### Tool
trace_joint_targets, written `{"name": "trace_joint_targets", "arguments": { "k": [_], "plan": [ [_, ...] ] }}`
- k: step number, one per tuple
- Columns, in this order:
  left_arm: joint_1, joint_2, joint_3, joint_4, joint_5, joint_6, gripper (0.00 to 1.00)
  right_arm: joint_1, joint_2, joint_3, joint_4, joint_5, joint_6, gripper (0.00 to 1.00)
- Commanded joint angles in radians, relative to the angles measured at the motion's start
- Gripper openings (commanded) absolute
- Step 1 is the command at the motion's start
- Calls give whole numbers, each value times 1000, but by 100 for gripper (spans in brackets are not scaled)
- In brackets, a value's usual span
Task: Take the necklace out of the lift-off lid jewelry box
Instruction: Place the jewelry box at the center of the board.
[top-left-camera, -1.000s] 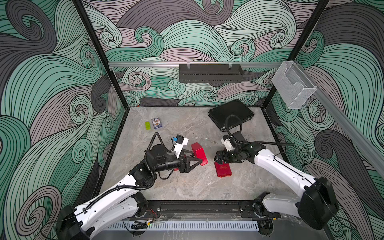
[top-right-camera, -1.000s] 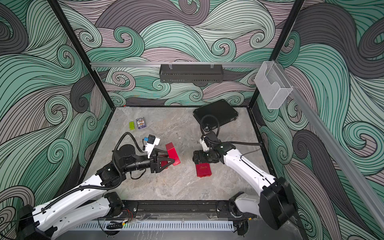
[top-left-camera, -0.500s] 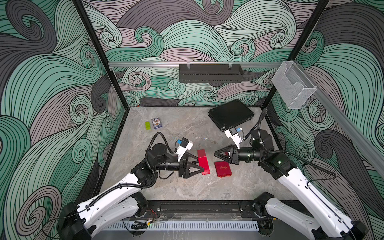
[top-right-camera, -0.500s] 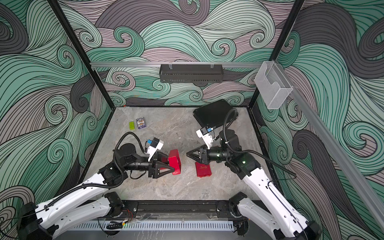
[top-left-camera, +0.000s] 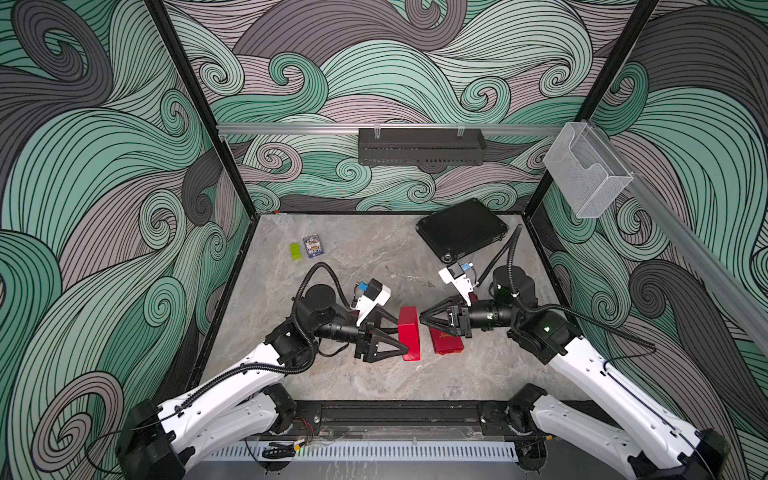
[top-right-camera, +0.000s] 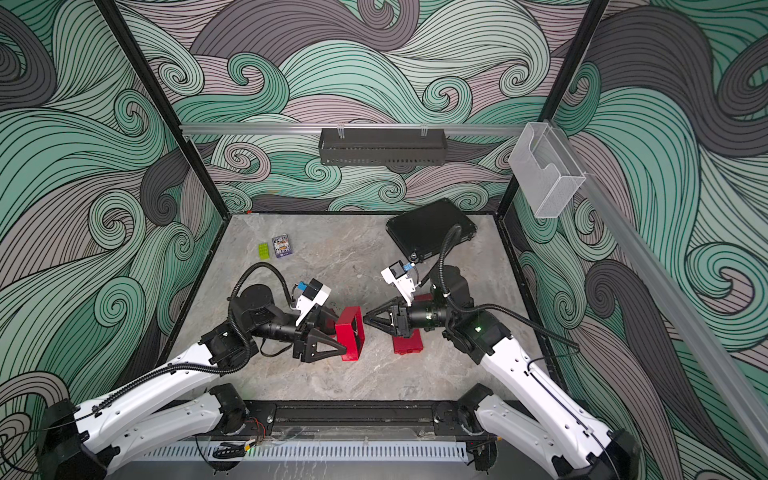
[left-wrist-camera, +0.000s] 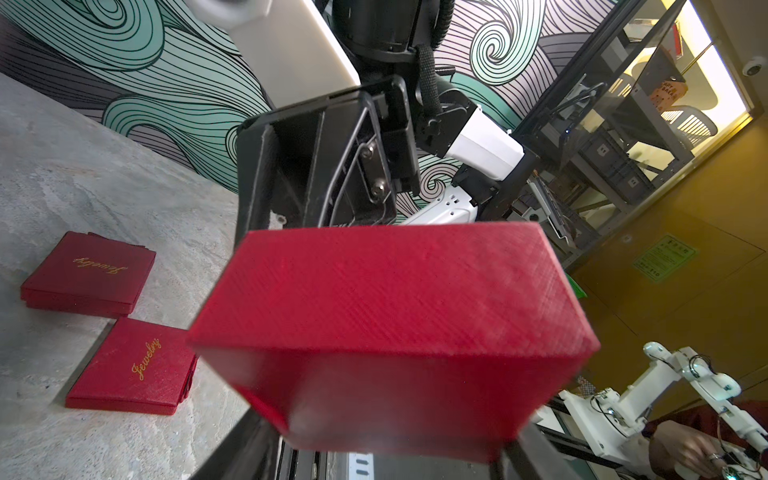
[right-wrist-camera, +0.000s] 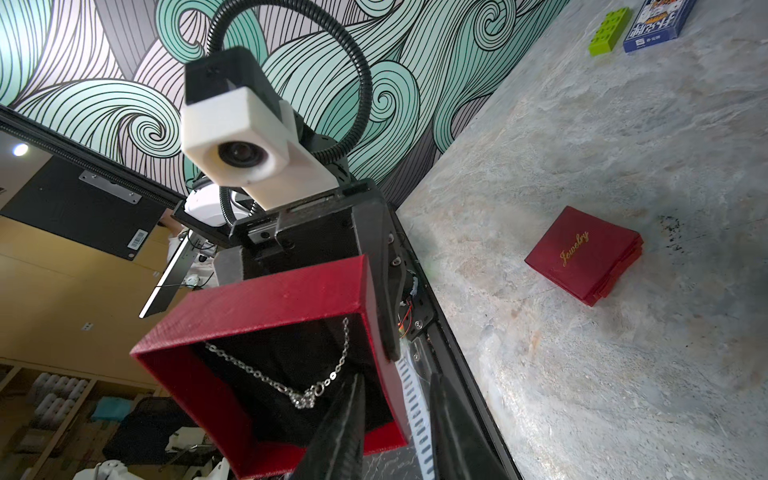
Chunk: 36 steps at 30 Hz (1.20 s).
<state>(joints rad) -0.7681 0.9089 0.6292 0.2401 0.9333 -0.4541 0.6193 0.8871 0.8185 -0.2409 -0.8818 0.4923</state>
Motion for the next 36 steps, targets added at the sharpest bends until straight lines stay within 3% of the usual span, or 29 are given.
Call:
{"name": "trace_joint_targets", "arguments": {
  "k": [1,8,17,20,25,31,36],
  "plan": [
    [6,5,59,40,42,20,48,20,-15,-16,67,-8,18,31],
    [4,12,61,48,42,14,48,48,-1,-25,107,-4,29,27],
    [5,8,53,56,48,25,49,67,1,-48,130,-3,41,2],
    [4,16,53,55,55,30,53,67,-4,-54,132,-1,44,0],
    [4,41,53,42,37,45,77,67,-10,-55,105,29,39,0],
    [6,8,21,-74,-126,82,82,67,-7,8,-217,233,-78,0],
    [7,-67,-51,-200,-403,103,84,64,19,13,-347,367,-99,0]
  ]
}}
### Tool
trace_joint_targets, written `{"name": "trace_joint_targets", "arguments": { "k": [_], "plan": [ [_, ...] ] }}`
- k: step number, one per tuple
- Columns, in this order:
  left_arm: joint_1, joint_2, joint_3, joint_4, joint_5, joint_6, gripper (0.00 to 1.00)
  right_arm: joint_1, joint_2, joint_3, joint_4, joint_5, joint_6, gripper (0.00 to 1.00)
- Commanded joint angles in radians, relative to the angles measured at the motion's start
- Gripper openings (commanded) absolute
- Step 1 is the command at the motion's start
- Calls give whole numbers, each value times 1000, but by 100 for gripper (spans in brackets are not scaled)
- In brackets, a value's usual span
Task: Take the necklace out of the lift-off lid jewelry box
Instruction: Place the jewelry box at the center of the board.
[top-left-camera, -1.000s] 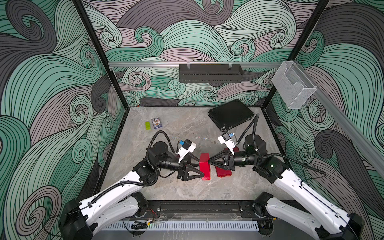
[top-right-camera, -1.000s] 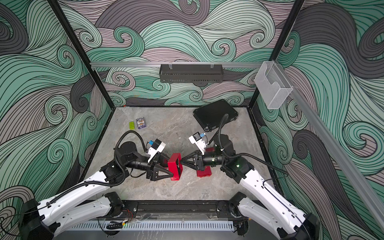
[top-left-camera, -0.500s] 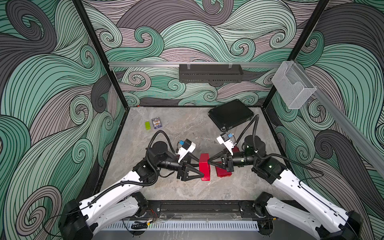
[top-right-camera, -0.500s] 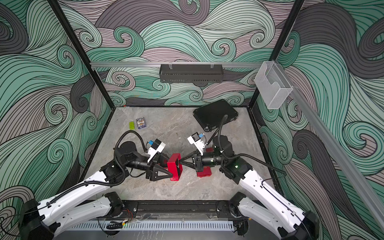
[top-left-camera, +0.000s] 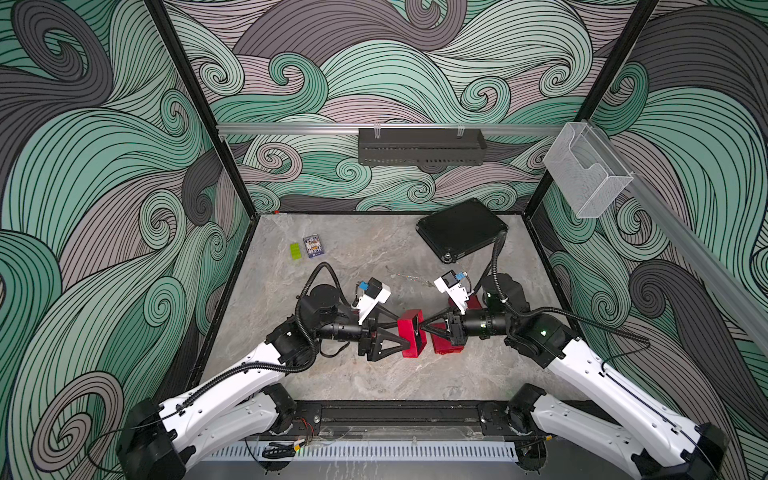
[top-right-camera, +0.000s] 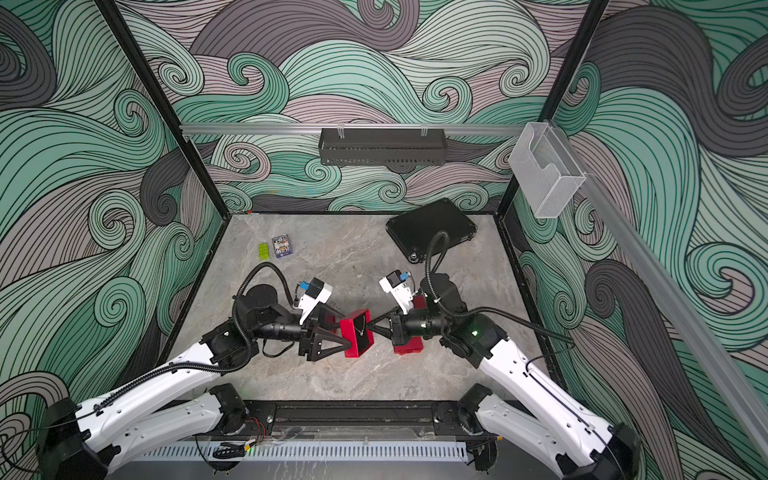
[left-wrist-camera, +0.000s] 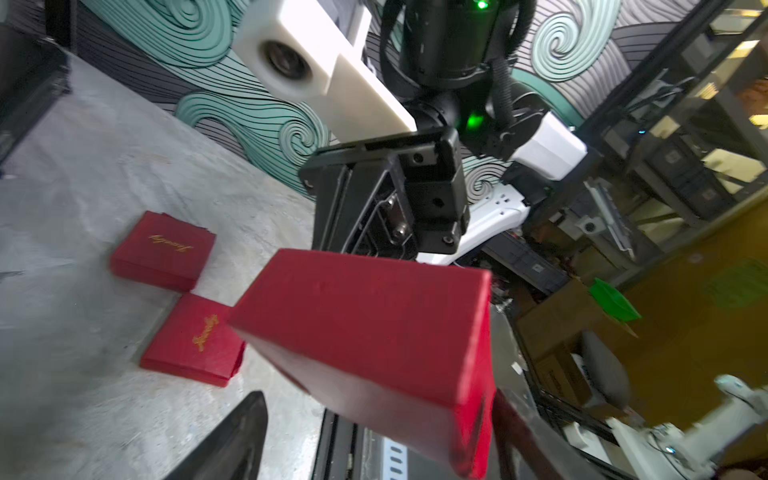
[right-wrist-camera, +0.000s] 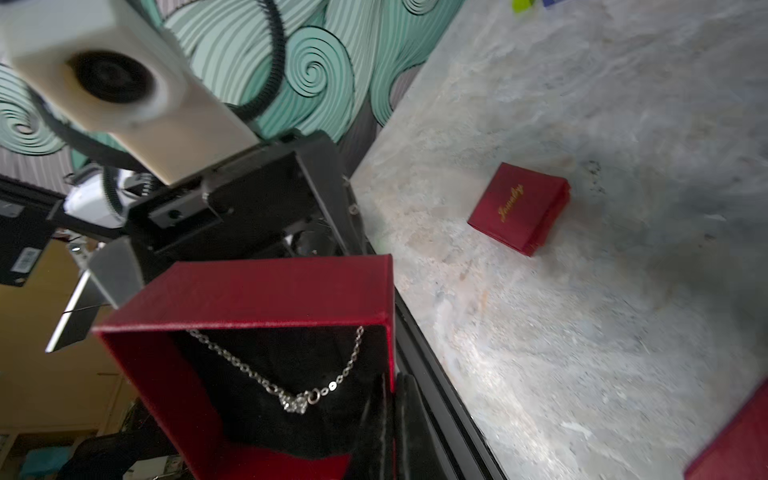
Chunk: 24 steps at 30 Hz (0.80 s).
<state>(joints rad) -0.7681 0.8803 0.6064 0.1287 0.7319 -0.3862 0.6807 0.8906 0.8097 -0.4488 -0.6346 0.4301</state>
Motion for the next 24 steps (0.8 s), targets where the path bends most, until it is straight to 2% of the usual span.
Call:
{"name": "trace_joint_targets", "arguments": {
  "k": [1,4,7,13,16,24],
  "plan": [
    [9,-52,-46,-115,-292,26,84,3,25,20,-156,149,-40,0],
    [10,-76,-94,-168,-503,-14,84,5,75,21,-219,248,-53,0],
    [9,-89,-145,-154,-591,-46,83,11,157,22,-279,351,-59,0],
    [9,-69,-169,-140,-579,-49,80,62,332,13,-284,452,-32,0],
    [9,-45,-154,-178,-558,-20,77,91,408,17,-239,460,-8,0],
    [7,-6,-202,-126,-531,-32,73,133,614,89,-219,525,-3,0]
  ]
}}
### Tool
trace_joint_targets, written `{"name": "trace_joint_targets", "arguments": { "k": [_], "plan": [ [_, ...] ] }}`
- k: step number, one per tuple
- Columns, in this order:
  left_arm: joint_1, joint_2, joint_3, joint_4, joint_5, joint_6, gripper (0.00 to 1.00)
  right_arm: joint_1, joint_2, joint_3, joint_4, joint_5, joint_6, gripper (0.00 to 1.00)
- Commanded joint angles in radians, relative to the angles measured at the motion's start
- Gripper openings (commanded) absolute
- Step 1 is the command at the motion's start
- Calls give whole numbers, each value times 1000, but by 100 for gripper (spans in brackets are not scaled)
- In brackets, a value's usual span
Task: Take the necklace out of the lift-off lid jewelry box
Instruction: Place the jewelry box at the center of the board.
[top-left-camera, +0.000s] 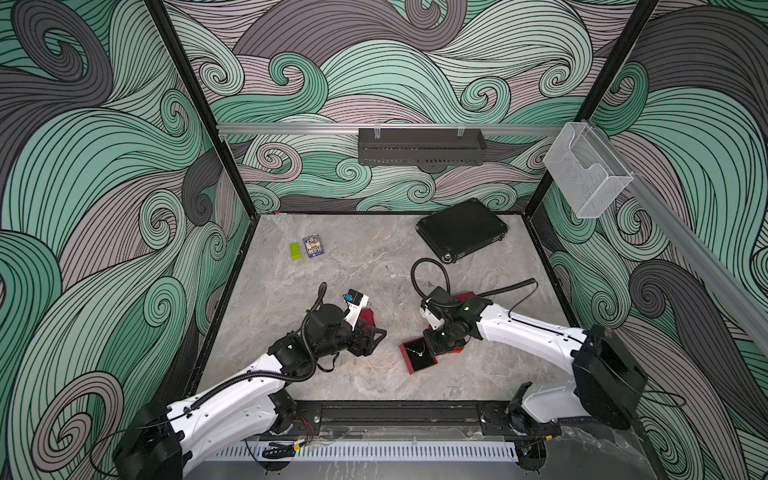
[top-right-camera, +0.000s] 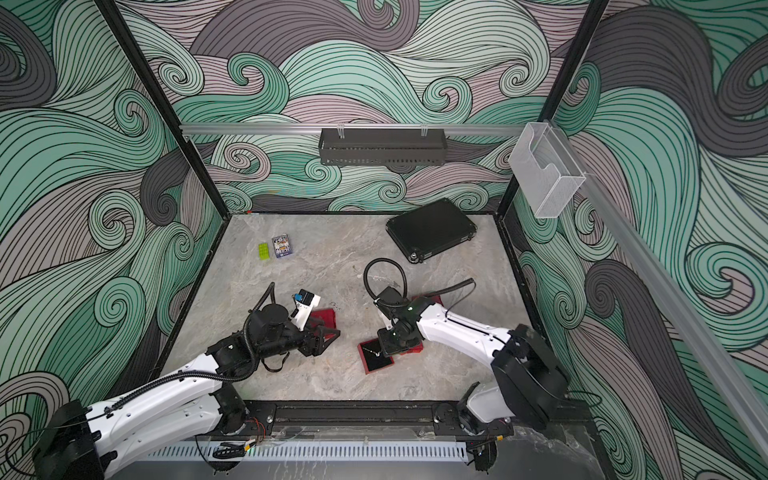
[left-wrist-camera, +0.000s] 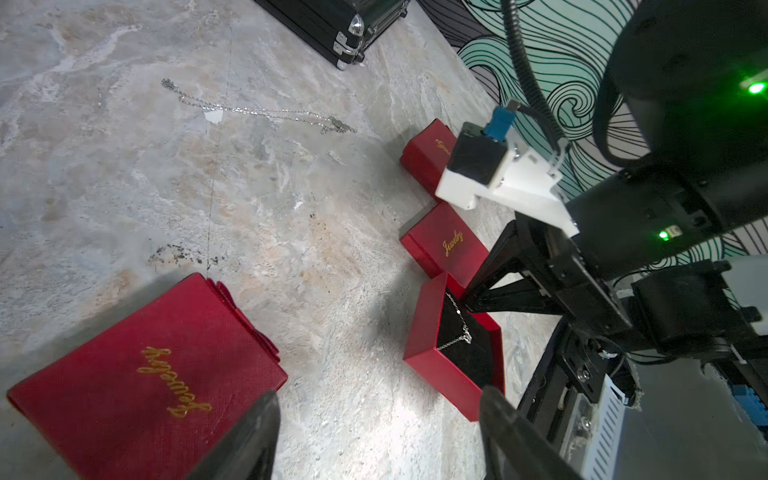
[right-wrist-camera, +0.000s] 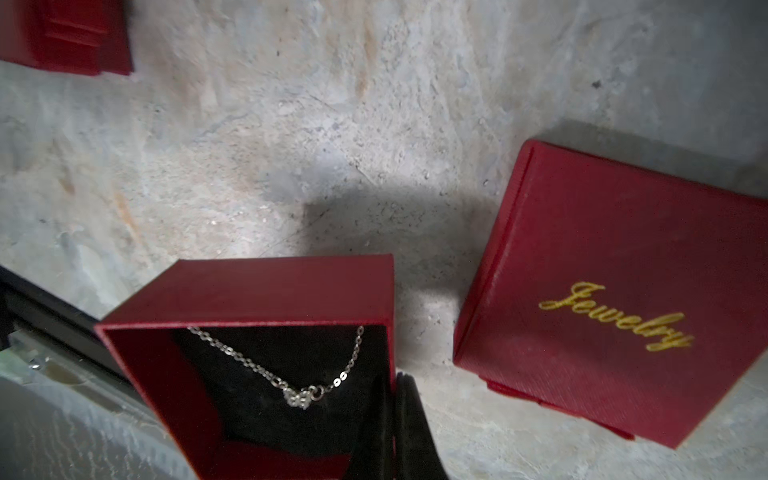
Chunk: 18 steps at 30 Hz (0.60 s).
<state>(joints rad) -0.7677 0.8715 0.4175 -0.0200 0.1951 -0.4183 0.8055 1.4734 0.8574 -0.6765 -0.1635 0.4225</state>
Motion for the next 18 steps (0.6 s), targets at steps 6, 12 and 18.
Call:
{"name": "trace_joint_targets", "arguments": {
  "k": [6,12,18],
  "plan": [
    [7,-6,-29,-7,-61,-4,73,38,51,118,-70,95,-6,35],
    [8,-26,-48,3,-76,0,73,85,-12,144,-129,116,33,48],
    [9,-43,-64,9,-102,0,72,144,-2,116,-87,122,100,49]
  ]
}}
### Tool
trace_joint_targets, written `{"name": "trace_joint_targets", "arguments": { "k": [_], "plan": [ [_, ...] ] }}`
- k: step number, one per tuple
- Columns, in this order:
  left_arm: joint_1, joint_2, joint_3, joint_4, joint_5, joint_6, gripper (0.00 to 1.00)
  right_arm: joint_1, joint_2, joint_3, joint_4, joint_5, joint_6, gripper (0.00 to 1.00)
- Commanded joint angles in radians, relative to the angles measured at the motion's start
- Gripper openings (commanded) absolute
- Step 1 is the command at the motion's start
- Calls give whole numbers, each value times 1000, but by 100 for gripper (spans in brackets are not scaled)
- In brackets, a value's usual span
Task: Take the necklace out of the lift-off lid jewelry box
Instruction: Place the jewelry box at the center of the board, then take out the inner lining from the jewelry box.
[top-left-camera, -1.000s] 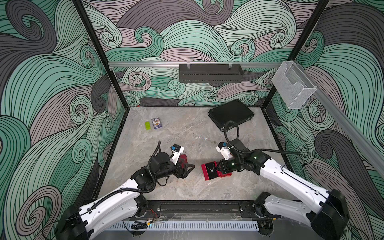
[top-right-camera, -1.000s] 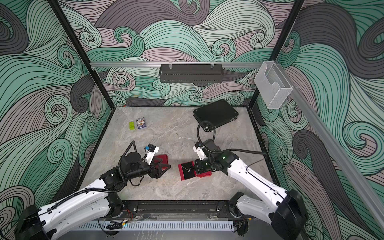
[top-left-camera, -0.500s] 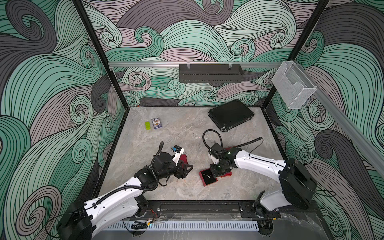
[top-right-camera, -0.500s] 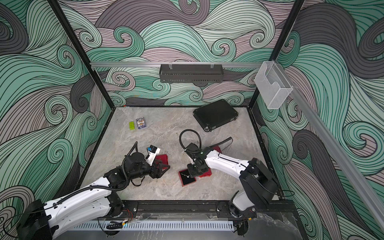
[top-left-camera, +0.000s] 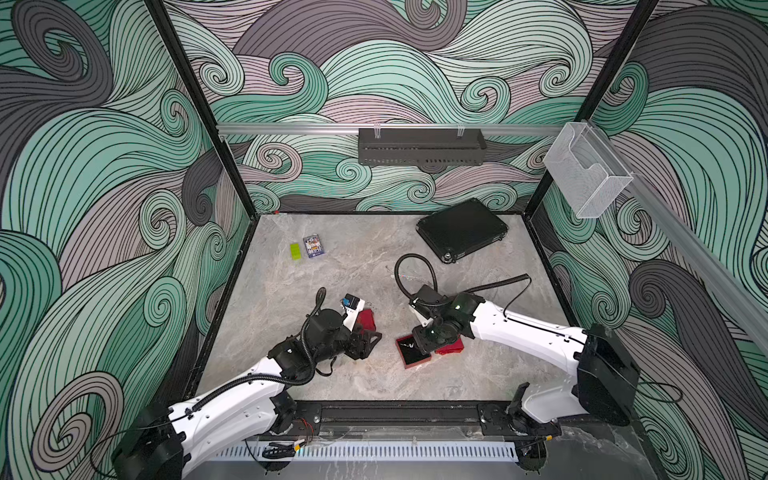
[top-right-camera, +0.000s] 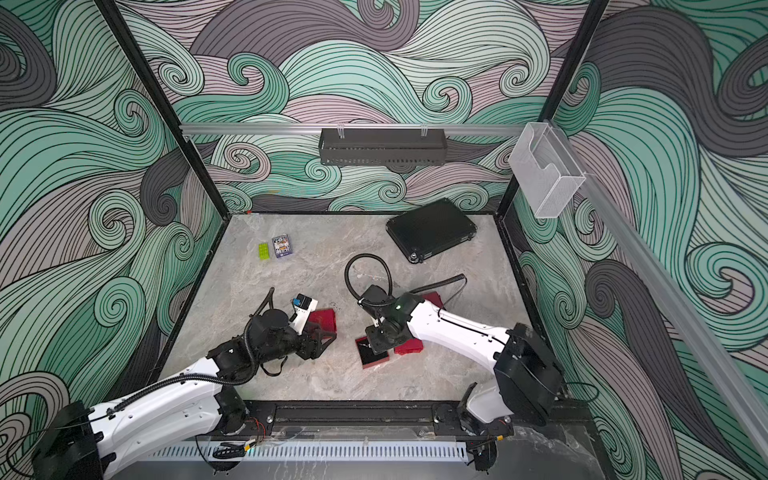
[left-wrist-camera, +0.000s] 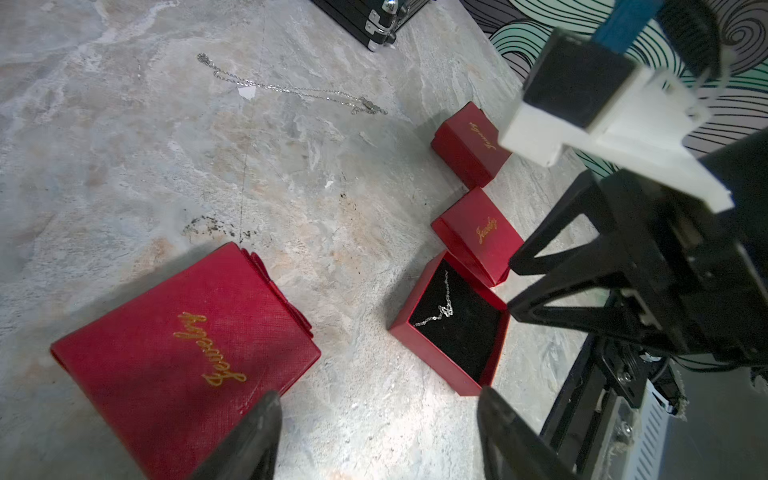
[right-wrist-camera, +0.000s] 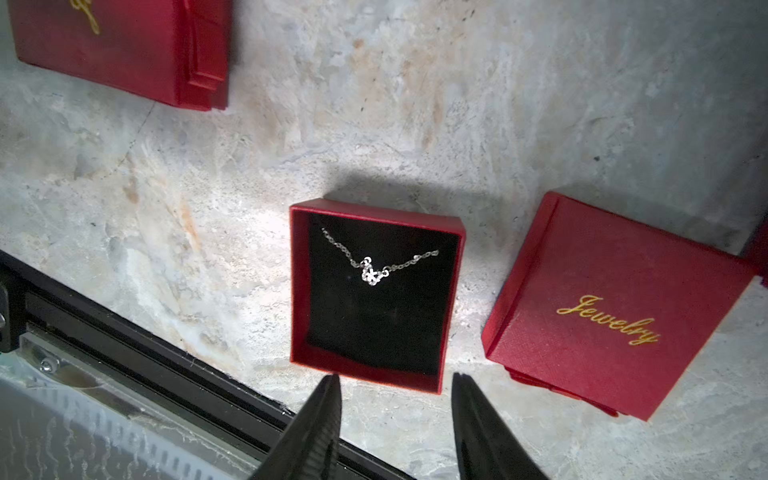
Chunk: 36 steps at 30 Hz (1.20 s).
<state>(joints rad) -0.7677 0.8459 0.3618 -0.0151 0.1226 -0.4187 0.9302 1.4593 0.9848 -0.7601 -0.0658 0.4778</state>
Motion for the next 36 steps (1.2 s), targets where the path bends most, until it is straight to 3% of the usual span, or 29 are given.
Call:
{"name": "trace_joint_targets", "arguments": {
  "k": [1,8,15,20,25,36],
  "plan": [
    [8,-21,-9,3,-32,-1,72,25,23,-17,9,25,52,49],
    [7,-45,-15,-14,-13,4,72,56,115,-20,56,59,65,53],
    [7,-7,-24,9,51,17,73,62,208,-23,128,98,47,51],
    [5,73,-47,85,66,-18,73,62,257,-31,165,108,46,32],
    [1,143,-62,196,46,-71,74,61,211,-69,223,82,42,15],
    [-28,313,56,240,54,-2,73,53,58,-126,314,9,19,5]
  ]
}}
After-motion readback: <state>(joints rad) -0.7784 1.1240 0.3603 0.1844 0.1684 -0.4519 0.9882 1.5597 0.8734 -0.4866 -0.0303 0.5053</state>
